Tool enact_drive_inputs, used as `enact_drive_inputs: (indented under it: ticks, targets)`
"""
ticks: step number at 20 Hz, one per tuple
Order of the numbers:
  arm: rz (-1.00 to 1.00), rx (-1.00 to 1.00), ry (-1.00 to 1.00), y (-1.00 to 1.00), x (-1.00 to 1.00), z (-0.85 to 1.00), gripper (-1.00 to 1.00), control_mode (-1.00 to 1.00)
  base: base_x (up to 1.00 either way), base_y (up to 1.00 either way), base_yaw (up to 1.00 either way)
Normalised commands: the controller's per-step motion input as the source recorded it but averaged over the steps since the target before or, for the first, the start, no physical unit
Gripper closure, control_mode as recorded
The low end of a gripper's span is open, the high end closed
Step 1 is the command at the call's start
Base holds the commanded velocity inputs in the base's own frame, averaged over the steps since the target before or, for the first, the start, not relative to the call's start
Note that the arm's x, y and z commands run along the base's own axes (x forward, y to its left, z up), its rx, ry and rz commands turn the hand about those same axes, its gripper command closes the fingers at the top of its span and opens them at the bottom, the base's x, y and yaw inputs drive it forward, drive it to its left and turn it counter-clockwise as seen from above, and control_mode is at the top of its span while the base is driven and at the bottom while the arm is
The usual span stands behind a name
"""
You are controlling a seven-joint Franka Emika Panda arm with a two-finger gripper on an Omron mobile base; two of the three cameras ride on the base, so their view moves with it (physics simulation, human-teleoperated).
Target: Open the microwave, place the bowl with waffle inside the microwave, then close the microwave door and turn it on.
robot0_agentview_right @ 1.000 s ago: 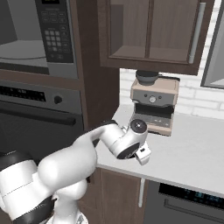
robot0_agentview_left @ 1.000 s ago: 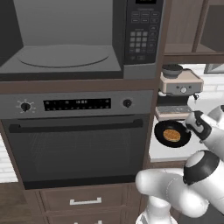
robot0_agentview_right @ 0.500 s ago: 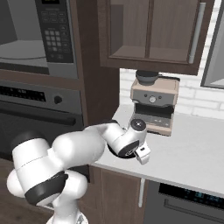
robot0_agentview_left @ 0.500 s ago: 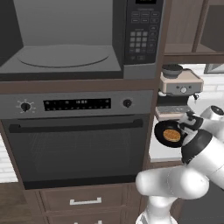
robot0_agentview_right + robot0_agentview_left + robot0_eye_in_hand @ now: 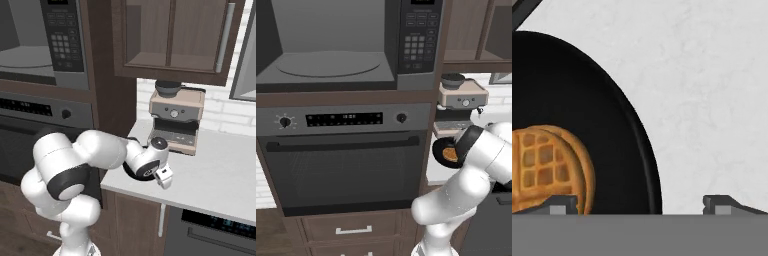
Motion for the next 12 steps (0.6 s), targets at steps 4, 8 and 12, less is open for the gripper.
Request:
enact_drive_inputs:
  ticks: [4, 8, 12]
  targets:
    - [0.00, -0.01, 0.05, 0.00, 0.25, -0.25, -1.00, -1.00, 0.00, 0.00, 0.00]
    - [0.00, -0.04, 0.05, 0.00, 0.22, -0.19, 1.00, -1.00, 0.00, 0.00, 0.00]
    - [0.00, 0.00, 0.01, -0.03, 0.09, -0.16, 1.00, -1.00, 0.00, 0.00, 0.00]
